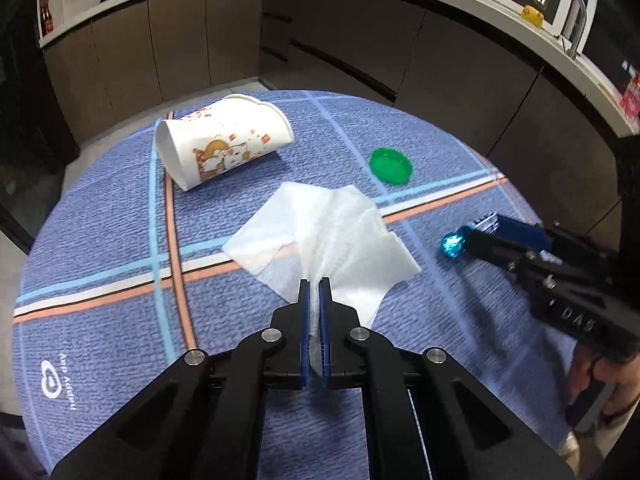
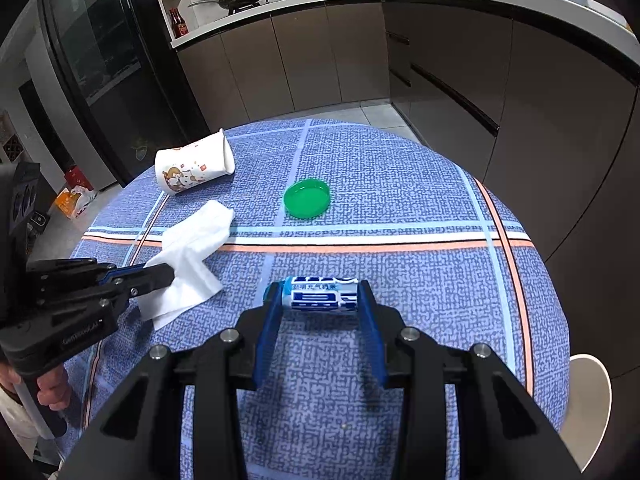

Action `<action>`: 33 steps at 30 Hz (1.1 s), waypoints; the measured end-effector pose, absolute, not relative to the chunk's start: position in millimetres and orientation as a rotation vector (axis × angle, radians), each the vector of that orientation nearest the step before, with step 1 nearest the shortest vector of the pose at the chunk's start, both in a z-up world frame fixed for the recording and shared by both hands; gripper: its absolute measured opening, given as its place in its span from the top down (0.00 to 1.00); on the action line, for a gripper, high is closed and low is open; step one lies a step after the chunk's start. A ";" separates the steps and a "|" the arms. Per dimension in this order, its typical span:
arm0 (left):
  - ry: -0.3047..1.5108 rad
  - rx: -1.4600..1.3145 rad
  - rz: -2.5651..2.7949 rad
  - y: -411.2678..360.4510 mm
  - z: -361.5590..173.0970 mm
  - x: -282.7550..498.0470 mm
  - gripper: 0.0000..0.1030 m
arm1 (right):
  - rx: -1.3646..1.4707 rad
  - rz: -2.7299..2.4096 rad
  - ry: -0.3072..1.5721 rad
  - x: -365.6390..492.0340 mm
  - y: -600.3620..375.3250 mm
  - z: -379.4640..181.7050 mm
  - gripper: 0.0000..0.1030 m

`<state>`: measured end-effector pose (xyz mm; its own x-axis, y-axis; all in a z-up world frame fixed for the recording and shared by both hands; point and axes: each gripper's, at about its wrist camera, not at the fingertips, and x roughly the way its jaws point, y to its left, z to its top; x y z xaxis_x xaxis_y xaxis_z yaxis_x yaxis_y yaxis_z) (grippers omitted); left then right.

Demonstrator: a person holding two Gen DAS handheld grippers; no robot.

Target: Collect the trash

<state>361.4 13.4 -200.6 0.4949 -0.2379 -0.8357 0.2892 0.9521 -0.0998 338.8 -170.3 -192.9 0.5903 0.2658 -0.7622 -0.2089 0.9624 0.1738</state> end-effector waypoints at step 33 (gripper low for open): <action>0.930 -0.104 -0.303 15.4 -154.0 323.1 0.96 | 0.061 0.329 0.844 305.1 -156.6 -166.2 0.64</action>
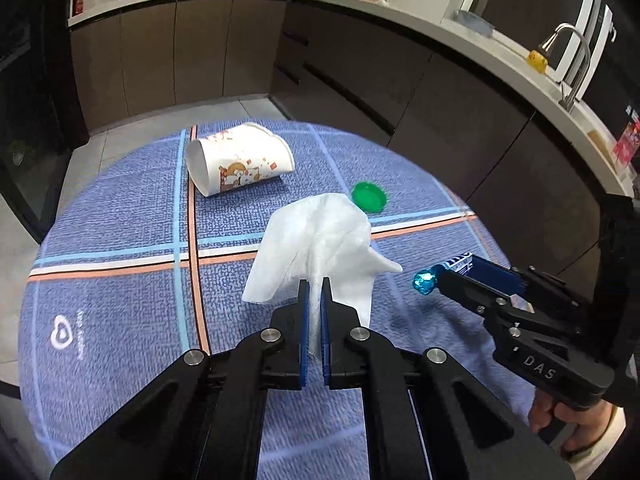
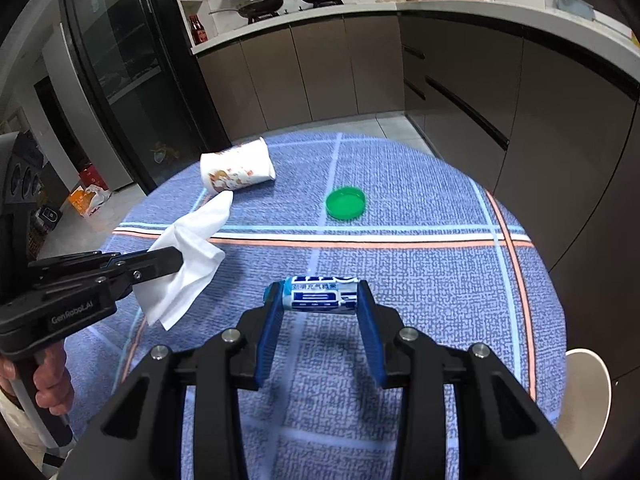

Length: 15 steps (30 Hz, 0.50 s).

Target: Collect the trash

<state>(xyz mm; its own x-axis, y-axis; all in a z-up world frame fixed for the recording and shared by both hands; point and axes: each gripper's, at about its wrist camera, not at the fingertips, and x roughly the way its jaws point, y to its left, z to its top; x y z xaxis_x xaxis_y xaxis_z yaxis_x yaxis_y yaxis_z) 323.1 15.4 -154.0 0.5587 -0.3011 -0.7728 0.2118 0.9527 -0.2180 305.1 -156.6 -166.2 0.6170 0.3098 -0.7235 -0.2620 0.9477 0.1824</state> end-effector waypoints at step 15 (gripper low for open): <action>0.841 -0.098 -0.364 -13.6 -101.4 269.2 0.96 | 0.109 0.299 0.756 248.2 -188.1 -119.4 0.64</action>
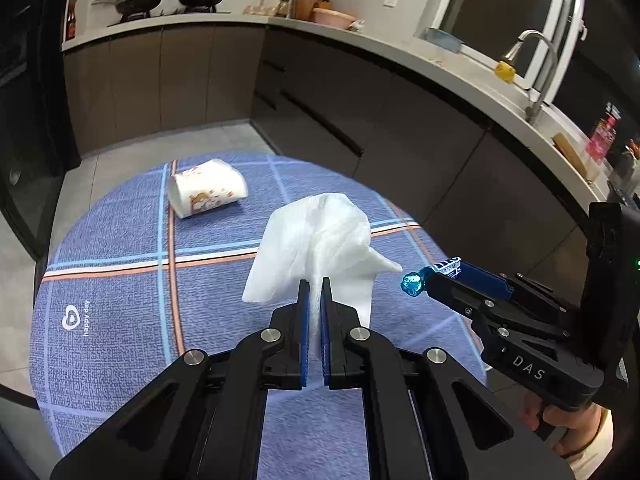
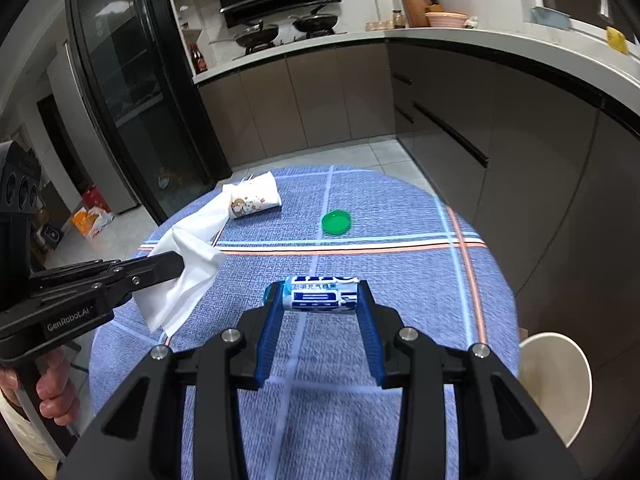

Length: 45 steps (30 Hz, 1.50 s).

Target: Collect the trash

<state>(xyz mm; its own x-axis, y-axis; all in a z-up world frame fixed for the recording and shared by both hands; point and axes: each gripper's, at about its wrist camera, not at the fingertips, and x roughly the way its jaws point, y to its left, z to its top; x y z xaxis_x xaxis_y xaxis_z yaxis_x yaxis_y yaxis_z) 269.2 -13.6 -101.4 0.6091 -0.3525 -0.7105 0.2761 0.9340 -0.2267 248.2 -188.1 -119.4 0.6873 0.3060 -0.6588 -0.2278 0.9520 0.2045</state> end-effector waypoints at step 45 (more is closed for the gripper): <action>0.826 0.117 -0.703 -214.5 -83.1 217.9 0.96 | 0.388 -0.013 0.659 130.1 -378.4 -125.5 0.64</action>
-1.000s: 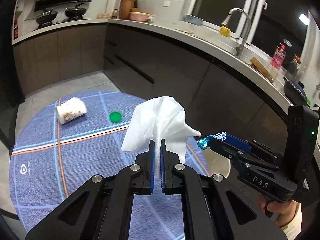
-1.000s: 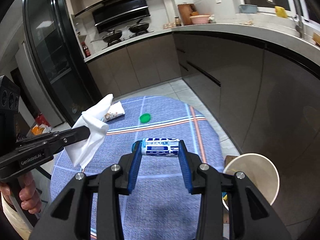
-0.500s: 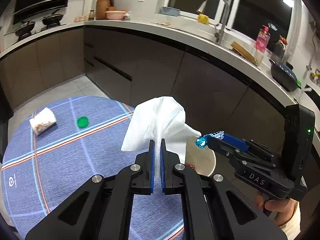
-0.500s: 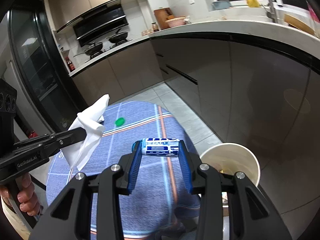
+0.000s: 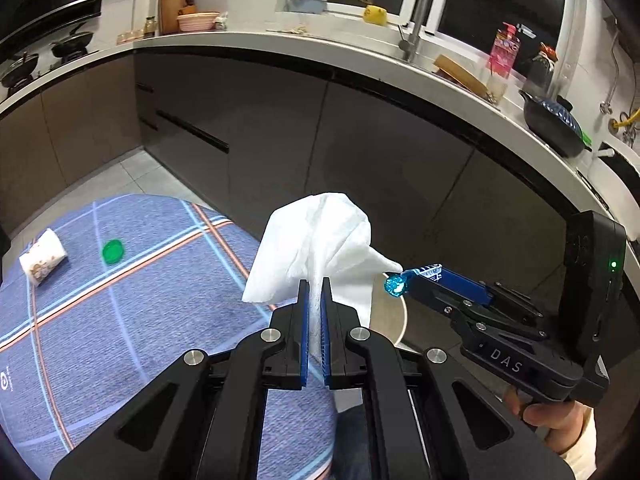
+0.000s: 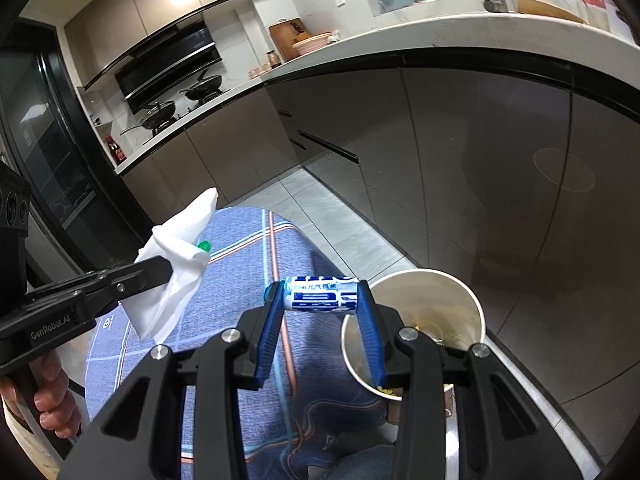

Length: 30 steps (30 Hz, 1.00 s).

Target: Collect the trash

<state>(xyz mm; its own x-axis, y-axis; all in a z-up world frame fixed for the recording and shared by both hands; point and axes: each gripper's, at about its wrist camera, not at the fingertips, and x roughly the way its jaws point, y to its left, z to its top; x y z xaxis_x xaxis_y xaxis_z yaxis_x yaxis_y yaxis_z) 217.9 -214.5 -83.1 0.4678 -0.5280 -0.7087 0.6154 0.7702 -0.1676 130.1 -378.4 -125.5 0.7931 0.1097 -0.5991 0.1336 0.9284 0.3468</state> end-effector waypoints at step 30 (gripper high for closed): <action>1.022 0.258 -0.753 -319.0 -177.4 257.3 0.96 | 0.514 -0.071 0.797 138.2 -454.3 -227.0 0.63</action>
<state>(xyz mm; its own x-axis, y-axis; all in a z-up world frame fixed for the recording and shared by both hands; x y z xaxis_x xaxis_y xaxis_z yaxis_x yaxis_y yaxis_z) 257.3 -319.0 -177.4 0.3010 -0.4449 -0.8435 0.6739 0.7251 -0.1420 138.2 -454.3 -227.0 0.7030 0.1292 -0.6994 0.2509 0.8751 0.4138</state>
